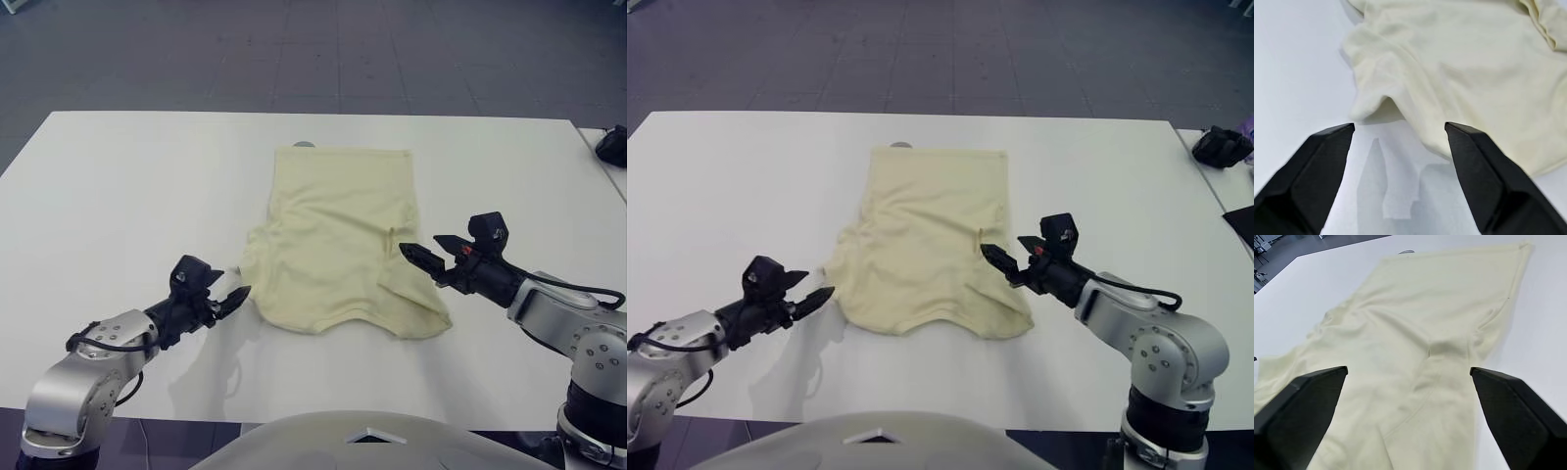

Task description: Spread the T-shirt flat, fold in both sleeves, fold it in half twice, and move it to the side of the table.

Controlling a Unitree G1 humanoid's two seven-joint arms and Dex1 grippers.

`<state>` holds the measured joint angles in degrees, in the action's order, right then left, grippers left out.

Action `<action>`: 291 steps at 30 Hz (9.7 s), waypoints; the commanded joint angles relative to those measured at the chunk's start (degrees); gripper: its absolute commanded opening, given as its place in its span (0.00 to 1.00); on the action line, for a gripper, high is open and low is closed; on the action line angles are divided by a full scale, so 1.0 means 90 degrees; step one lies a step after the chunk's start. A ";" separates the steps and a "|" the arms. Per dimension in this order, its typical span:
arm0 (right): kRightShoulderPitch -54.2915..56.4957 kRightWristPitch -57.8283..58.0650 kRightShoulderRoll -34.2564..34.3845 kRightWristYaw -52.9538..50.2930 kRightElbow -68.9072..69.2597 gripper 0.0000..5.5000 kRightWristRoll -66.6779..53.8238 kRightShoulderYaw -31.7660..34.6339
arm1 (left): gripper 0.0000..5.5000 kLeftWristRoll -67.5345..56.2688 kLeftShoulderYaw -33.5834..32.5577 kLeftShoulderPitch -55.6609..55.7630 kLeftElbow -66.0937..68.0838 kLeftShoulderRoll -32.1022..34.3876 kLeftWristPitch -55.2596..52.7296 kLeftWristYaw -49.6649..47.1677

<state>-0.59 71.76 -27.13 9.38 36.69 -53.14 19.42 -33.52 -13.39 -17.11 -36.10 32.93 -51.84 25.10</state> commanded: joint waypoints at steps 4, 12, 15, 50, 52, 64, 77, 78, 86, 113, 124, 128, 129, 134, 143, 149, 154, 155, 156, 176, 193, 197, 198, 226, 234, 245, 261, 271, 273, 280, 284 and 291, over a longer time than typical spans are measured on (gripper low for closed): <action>-0.0016 -0.0185 -0.0053 -0.0030 -0.0086 0.98 0.0247 -0.0171 | 0.70 -0.2286 -0.1566 0.1209 0.1210 -0.2047 -0.1627 -0.1911; -0.0098 -0.0287 -0.0138 0.0077 -0.0107 0.98 0.0492 -0.0321 | 0.49 -0.3800 -0.2580 0.1412 0.1316 -0.2417 -0.2512 -0.3842; -0.0118 -0.0352 -0.0153 0.0113 -0.0124 0.98 0.0617 -0.0395 | 0.40 -0.4229 -0.2546 0.1254 0.1253 -0.2348 -0.2689 -0.4155; -0.0467 -0.0897 -0.0015 0.0282 -0.0204 0.98 0.1267 -0.0762 | 0.01 -0.5142 -0.0463 0.1849 0.1288 -0.1025 -0.1030 -0.3387; -0.0459 -0.0906 0.0006 0.0283 -0.0221 0.98 0.1292 -0.0776 | 0.01 -0.4321 0.0269 0.1972 0.1199 -0.0726 -0.0868 -0.2614; -0.0437 -0.0962 0.0123 0.0254 -0.0235 0.98 0.1339 -0.0891 | 0.05 -0.0266 0.3306 0.2631 0.1834 0.0064 0.1250 0.0654; -0.0469 -0.0978 0.0158 0.0255 -0.0228 0.98 0.1398 -0.0907 | 0.43 0.0387 0.1376 0.2385 0.2329 0.0833 0.2157 0.0653; -0.0466 -0.0976 0.0156 0.0264 -0.0227 0.98 0.1404 -0.0911 | 0.45 0.0628 0.1474 0.2439 0.2546 0.0803 0.2350 0.0698; -0.0429 -0.1021 0.0154 0.0357 -0.0294 0.98 0.1502 -0.0982 | 0.68 0.1965 0.2446 0.3084 0.3834 0.0385 0.3352 0.1283; -0.0563 -0.2017 -0.0070 0.1023 -0.0206 0.98 0.1797 -0.0505 | 0.98 0.2894 0.2593 0.3574 0.4247 -0.0397 0.4868 0.1965; -0.2239 -0.4927 -0.1403 0.2304 -0.1333 0.98 0.4443 -0.1680 | 0.98 0.3525 0.2514 0.1578 0.3050 0.0430 0.5607 0.2094; -0.2489 -0.5912 -0.1557 0.2138 -0.1896 0.98 0.5574 -0.2263 | 0.98 0.4257 0.2975 0.1215 0.3500 0.0629 0.6319 0.2047; -0.2534 -0.6136 -0.1627 0.2093 -0.2072 0.98 0.5826 -0.2334 | 0.98 0.4421 0.3052 0.1046 0.3491 0.0766 0.6481 0.2065; -0.2659 -0.7071 -0.1758 0.1840 -0.2646 0.98 0.6551 -0.2387 | 0.98 0.5225 0.3100 0.0548 0.3567 0.1412 0.7443 0.1832; -0.2195 -0.6576 -0.1212 0.1890 -0.1397 0.98 0.5702 -0.2027 | 0.98 0.5433 0.2954 0.1426 0.4544 0.1519 0.8619 0.1227; -0.2001 -0.6109 -0.1378 0.2126 -0.0261 0.98 0.5206 -0.1193 | 0.98 0.4435 0.2636 0.1243 0.3900 0.1663 0.9253 0.1500; -0.3182 -0.8252 -0.2142 0.2619 -0.1062 0.98 0.6427 -0.0939 | 0.98 0.3879 0.1754 0.0859 0.3341 0.2074 0.9233 0.1623; -0.3567 -0.8732 -0.2201 0.2640 -0.1185 0.98 0.6670 -0.0889 | 0.98 0.3833 0.1713 0.0884 0.3368 0.2134 0.9150 0.1727; -0.3886 -0.9149 -0.2246 0.2640 -0.1286 0.98 0.6875 -0.0851 | 0.98 0.3803 0.1682 0.0863 0.3363 0.2142 0.9115 0.1772; -0.3657 -1.0908 -0.1816 0.2232 -0.2529 0.94 0.8506 -0.2425 | 0.98 0.5516 0.2225 0.0854 0.5486 0.2273 1.1904 0.1759; -0.3261 -1.0929 -0.1735 0.1619 -0.3309 0.41 0.8605 -0.2967 | 0.46 0.6612 0.3148 0.1399 0.5964 0.2406 1.2479 0.1140; -0.3172 -1.0865 -0.1674 0.1627 -0.3354 0.28 0.8571 -0.3050 | 0.32 0.6525 0.3552 0.1695 0.6214 0.2518 1.2678 0.1377; -0.3163 -1.0860 -0.1674 0.1623 -0.3351 0.25 0.8570 -0.3061 | 0.29 0.6472 0.3646 0.1775 0.6209 0.2527 1.2688 0.1434; -0.3184 -1.0524 -0.1645 0.1524 -0.3392 0.00 0.8453 -0.3038 | 0.93 0.5851 0.3759 0.1096 0.5565 0.2558 1.1670 0.1320; -0.3081 -1.0449 -0.1590 0.1505 -0.3342 0.00 0.8468 -0.3104 | 0.64 0.5789 0.4279 0.1563 0.5698 0.2485 1.1439 0.1965; -0.2986 -1.0397 -0.1567 0.1515 -0.3336 0.00 0.8465 -0.3167 | 0.23 0.5148 0.4725 0.1792 0.5826 0.2509 1.0483 0.2947; -0.3277 -1.0022 -0.2846 0.3371 -0.1845 0.00 0.6615 -0.2534 | 0.01 0.3129 0.4216 0.1834 0.3682 0.3262 0.9012 0.4296; -0.3446 -0.7567 -0.4673 0.6324 -0.0014 0.00 0.3477 -0.1603 | 0.01 0.0766 0.3137 0.0812 0.0722 0.4681 0.6102 0.5371; -0.3484 -0.7210 -0.4868 0.6739 0.0020 0.00 0.3090 -0.1349 | 0.01 0.0376 0.2815 0.0547 0.0376 0.4929 0.5772 0.5549; -0.3240 -0.5256 -0.5043 0.7458 0.0132 0.00 0.0952 -0.0164 | 0.01 -0.1308 0.1651 0.0527 -0.0148 0.4870 0.4363 0.5499; -0.3330 -0.4487 -0.5121 0.8013 0.0153 0.00 0.0351 0.0396 | 0.01 -0.1621 0.1368 0.0723 -0.0047 0.4815 0.3855 0.5699; -0.3710 -0.3259 -0.5050 0.8933 0.0703 0.00 -0.0557 0.1363 | 0.01 -0.2003 0.0607 0.0159 -0.0369 0.4778 0.3215 0.6230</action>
<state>-33.33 40.19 -72.65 88.42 41.51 -56.70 29.34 -50.10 -5.00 -14.57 -38.67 75.64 -21.29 79.81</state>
